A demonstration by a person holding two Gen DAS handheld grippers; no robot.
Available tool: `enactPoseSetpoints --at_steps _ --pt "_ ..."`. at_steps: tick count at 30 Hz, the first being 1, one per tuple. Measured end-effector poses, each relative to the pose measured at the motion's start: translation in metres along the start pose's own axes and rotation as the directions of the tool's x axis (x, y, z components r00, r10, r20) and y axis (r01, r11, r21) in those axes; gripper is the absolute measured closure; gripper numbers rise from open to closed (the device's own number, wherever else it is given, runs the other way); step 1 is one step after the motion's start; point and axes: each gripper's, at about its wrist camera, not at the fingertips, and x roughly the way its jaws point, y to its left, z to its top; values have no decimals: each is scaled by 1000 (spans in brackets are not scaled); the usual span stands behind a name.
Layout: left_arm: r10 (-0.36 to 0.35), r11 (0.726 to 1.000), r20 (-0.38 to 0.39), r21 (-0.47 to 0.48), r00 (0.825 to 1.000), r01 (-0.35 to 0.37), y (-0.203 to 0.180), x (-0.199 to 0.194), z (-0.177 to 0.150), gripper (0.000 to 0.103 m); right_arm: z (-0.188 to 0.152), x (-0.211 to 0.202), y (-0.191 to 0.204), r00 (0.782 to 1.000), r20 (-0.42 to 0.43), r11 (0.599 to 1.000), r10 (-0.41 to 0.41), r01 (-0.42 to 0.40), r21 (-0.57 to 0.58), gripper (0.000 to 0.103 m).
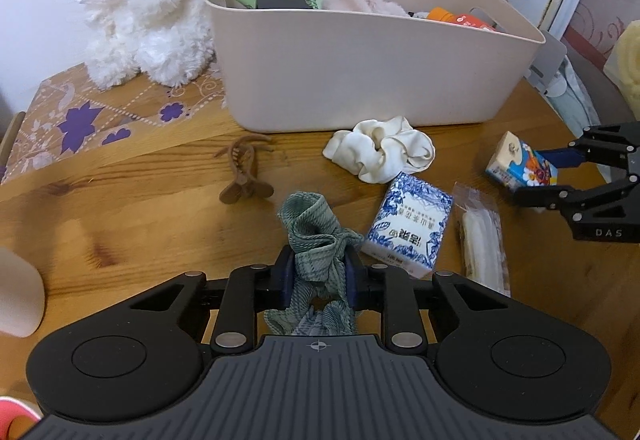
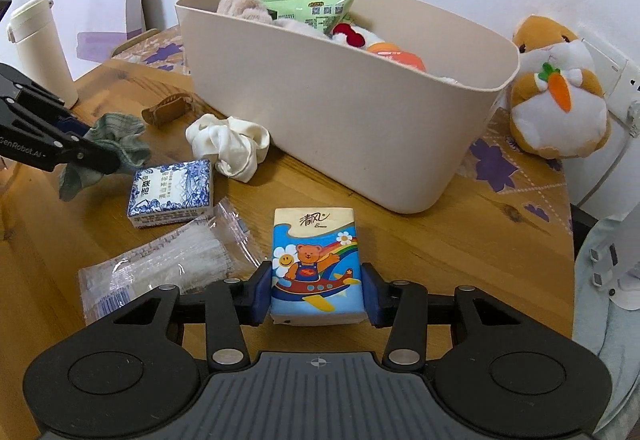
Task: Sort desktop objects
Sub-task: 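Lift the scrunchie and tissue pack toward the basket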
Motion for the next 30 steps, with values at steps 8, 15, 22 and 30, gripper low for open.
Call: enactPoseSetpoints --at_steps 8,15,22,30 --pt "-14 1000 55 -15 998 15 2 -25 2 78 8 -20 2 999 47 999 19 -18 -33 60" --pt "-32 999 143 23 989 29 -1 -56 13 78 27 -42 -6 995 104 999 7 -2 -46 60" --pt "-45 998 214 43 976 37 -3 -77 36 78 49 -62 -12 985 174 998 4 7 -62 60" --pt "-61 997 285 68 957 43 -8 -88 67 78 68 -85 -9 970 237 996 47 -26 -90 60"
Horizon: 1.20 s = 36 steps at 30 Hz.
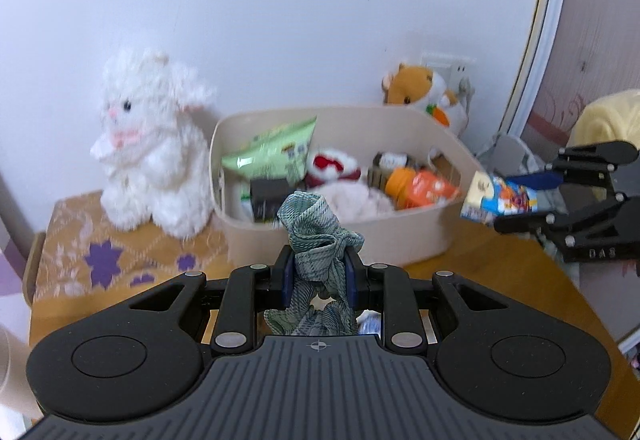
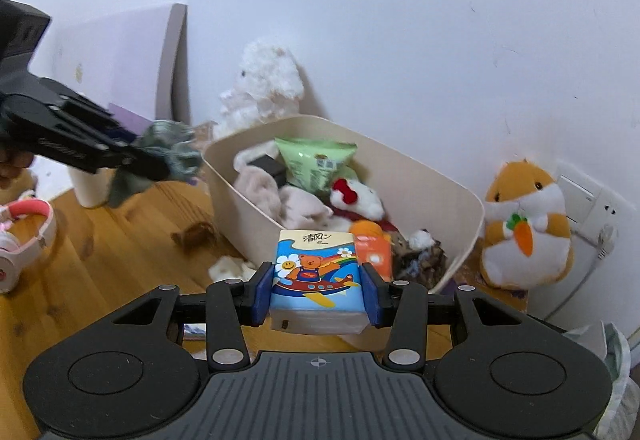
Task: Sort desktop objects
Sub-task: 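Lift the scrunchie and tissue pack toward the basket, then release the scrunchie and tissue pack into the basket by opening both tools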
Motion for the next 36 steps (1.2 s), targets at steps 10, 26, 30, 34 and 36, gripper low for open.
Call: enactPoseSetpoints --at_steps 10,26,30,34,36 --pt "-27 999 59 44 998 24 -12 2 27 78 23 -21 -5 997 74 999 -26 28 -26 60" --pt "14 999 100 44 995 -18 -11 52 76 78 59 34 -43 985 103 989 -138 142 -36 60" --pt "42 999 68 25 997 -44 -10 75 80 78 62 58 -43 985 86 987 -149 153 -41 60" --pt "55 998 27 21 998 -55 -10 97 79 78 60 80 -42 987 47 987 -153 155 -36 60" --pt "56 998 1 14 998 -56 -10 107 78 77 57 91 -42 988 22 988 -153 154 -21 60"
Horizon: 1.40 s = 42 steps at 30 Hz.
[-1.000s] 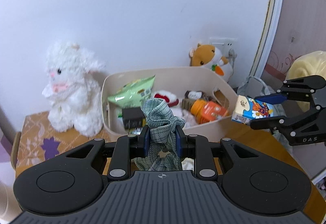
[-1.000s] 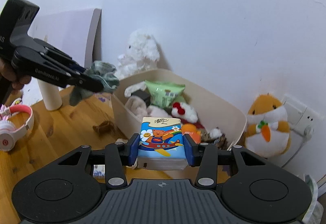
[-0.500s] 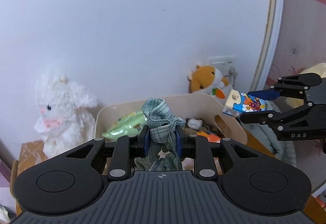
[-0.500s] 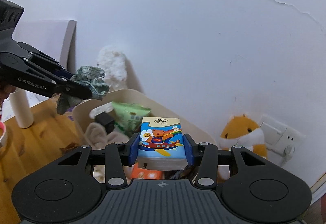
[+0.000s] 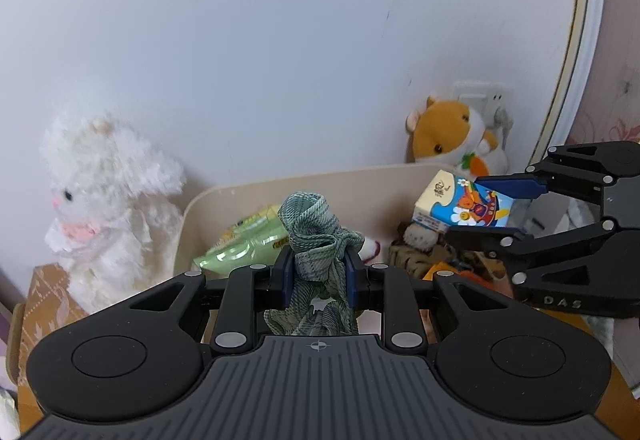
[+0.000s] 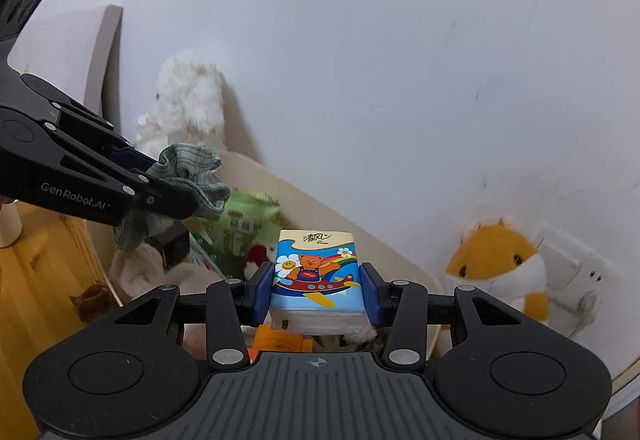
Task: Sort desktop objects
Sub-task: 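Release the scrunchie and tissue pack into the basket by opening both tools, then grasp the blue-and-white tissue box with left tool while right tool grasps clear swab bag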
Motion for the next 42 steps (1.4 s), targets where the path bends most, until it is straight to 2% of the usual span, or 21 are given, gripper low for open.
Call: enactPoseSetpoints --at_steps 4,5,7,9,11,14,15,17,27,30,35,42 --pt "11 1000 -29 -12 1000 -12 -1 12 -4 76 -7 13 4 999 -46 998 12 -9 59 59" --pt "11 1000 -38 -17 999 -12 -1 14 -4 72 -9 15 4 998 -58 998 10 -6 64 51" --pt "-7 999 -60 -42 998 4 0 16 -4 61 -12 17 5 998 -68 997 6 -1 76 47" --pt "-35 997 -89 -73 995 28 0 17 -3 39 -14 17 6 998 -70 997 2 3 81 38" --pt "-58 994 -86 -99 995 49 2 14 -3 33 -15 14 5 998 -61 997 -7 12 82 29" --pt "-58 994 -75 -100 996 50 1 9 -4 27 -16 7 4 998 -59 994 -7 14 108 24" --pt "-57 994 -76 -99 995 50 1 7 -4 26 -17 3 3 999 -53 992 -8 15 124 24" --pt "-61 994 -77 -100 995 53 3 1 -5 26 -19 -7 2 999 -38 987 -8 14 159 14" --pt "-24 998 -58 -57 998 20 7 -37 -31 23 -47 -54 20 1000 -23 963 -7 13 271 7" --pt "-33 999 -53 -16 998 32 2 -50 -47 23 -60 -60 30 999 -50 952 15 1 306 6" --pt "-66 997 -112 36 992 70 -10 -55 -75 23 -83 -65 52 993 -111 941 50 -10 338 5" --pt "-90 993 -207 54 974 103 -17 -41 -108 23 -112 -57 77 967 -219 900 132 -24 435 5"
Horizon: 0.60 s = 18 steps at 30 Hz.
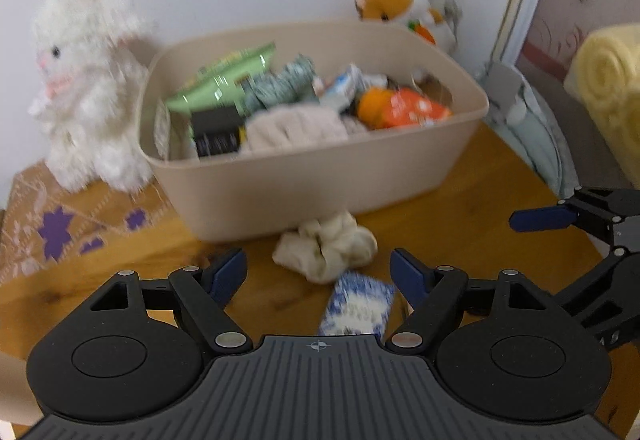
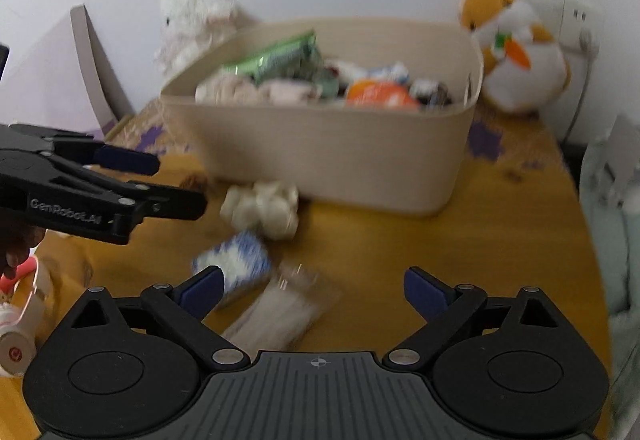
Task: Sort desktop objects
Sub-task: 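Grasp the blue-and-white tissue box with left tool while right tool grasps clear swab bag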
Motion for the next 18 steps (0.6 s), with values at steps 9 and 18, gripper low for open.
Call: enactPoseSetpoints --at_steps 9,18 --pt "-40 998 -69 52 997 43 -14 24 -21 23 -24 23 28 995 -96 1000 -12 11 -15 5" --pt "-35 996 -123 78 992 45 -23 52 -28 23 -31 40 29 991 -126 999 -45 45 -4 10"
